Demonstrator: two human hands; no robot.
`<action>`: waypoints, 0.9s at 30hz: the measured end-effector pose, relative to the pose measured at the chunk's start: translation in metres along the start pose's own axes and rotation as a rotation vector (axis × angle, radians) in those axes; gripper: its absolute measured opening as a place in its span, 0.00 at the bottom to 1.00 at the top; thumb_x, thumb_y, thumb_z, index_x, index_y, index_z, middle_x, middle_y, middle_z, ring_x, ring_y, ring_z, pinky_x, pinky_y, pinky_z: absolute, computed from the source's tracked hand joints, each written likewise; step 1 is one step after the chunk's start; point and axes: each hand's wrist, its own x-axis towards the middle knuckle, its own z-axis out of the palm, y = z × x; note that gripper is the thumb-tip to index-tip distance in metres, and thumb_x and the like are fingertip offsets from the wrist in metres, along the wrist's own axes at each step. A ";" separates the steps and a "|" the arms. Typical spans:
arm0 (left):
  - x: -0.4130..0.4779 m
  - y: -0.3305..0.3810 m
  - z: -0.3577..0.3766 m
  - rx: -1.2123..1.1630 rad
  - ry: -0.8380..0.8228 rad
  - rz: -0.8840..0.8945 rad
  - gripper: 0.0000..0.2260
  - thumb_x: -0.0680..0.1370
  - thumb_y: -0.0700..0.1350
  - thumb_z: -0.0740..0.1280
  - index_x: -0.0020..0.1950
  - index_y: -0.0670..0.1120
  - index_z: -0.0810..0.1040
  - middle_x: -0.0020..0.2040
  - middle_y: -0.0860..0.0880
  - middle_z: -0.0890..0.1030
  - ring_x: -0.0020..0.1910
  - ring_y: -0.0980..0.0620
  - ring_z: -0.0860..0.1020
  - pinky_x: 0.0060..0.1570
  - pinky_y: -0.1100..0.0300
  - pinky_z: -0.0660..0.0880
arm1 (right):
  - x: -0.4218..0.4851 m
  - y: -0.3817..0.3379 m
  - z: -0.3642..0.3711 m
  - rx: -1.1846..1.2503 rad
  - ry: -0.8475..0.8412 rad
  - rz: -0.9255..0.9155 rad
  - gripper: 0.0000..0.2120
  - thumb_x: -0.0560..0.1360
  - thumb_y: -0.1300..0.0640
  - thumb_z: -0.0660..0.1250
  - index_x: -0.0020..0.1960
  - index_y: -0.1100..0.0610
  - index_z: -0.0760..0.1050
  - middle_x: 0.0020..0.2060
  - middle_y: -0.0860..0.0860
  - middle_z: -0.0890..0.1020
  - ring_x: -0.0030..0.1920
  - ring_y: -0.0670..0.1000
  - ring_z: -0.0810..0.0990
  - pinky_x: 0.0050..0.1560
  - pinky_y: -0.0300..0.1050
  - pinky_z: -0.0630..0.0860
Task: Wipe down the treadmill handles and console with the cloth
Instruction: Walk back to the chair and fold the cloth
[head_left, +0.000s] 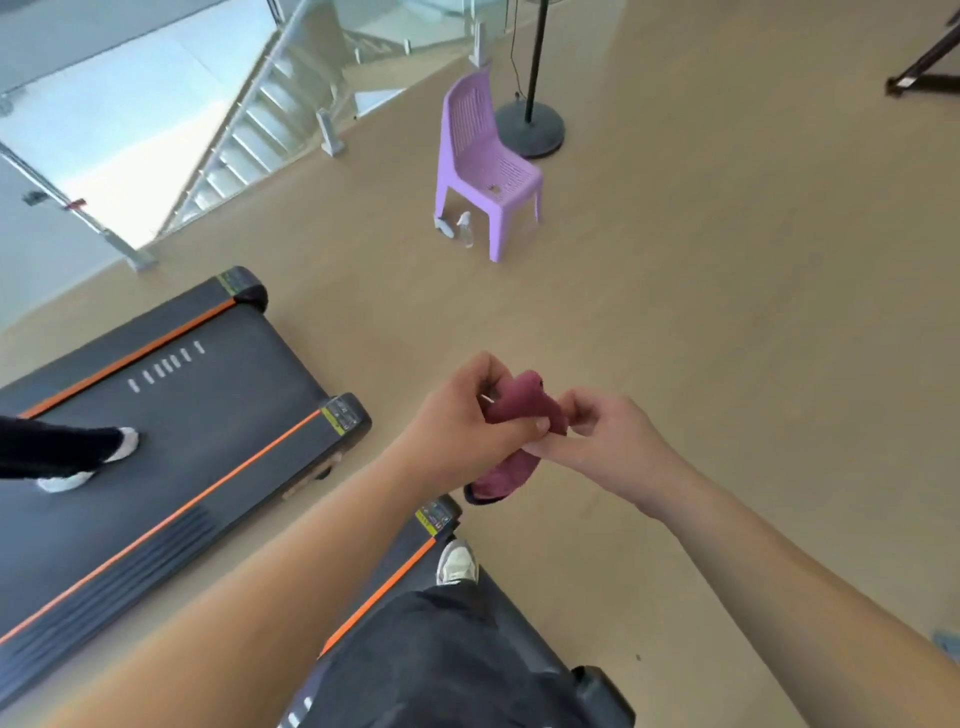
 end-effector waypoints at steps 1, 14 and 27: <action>0.020 0.006 -0.001 -0.002 0.007 -0.001 0.17 0.69 0.47 0.80 0.49 0.48 0.75 0.44 0.49 0.83 0.39 0.54 0.79 0.44 0.51 0.79 | 0.016 -0.001 -0.012 0.022 0.012 0.012 0.17 0.67 0.53 0.81 0.38 0.57 0.73 0.32 0.48 0.74 0.36 0.49 0.72 0.42 0.48 0.67; 0.314 0.038 0.101 -0.337 -0.183 -0.214 0.33 0.73 0.40 0.79 0.74 0.51 0.70 0.50 0.51 0.87 0.42 0.55 0.81 0.43 0.56 0.68 | 0.250 0.056 -0.223 0.174 -0.089 -0.050 0.12 0.69 0.60 0.74 0.47 0.58 0.72 0.44 0.52 0.86 0.42 0.49 0.80 0.43 0.43 0.74; 0.627 0.082 0.176 -0.468 0.075 -0.111 0.39 0.65 0.35 0.82 0.73 0.49 0.73 0.60 0.46 0.80 0.45 0.50 0.83 0.44 0.56 0.80 | 0.541 0.084 -0.380 0.399 0.104 -0.056 0.14 0.78 0.73 0.60 0.46 0.57 0.76 0.38 0.48 0.82 0.42 0.48 0.78 0.48 0.45 0.73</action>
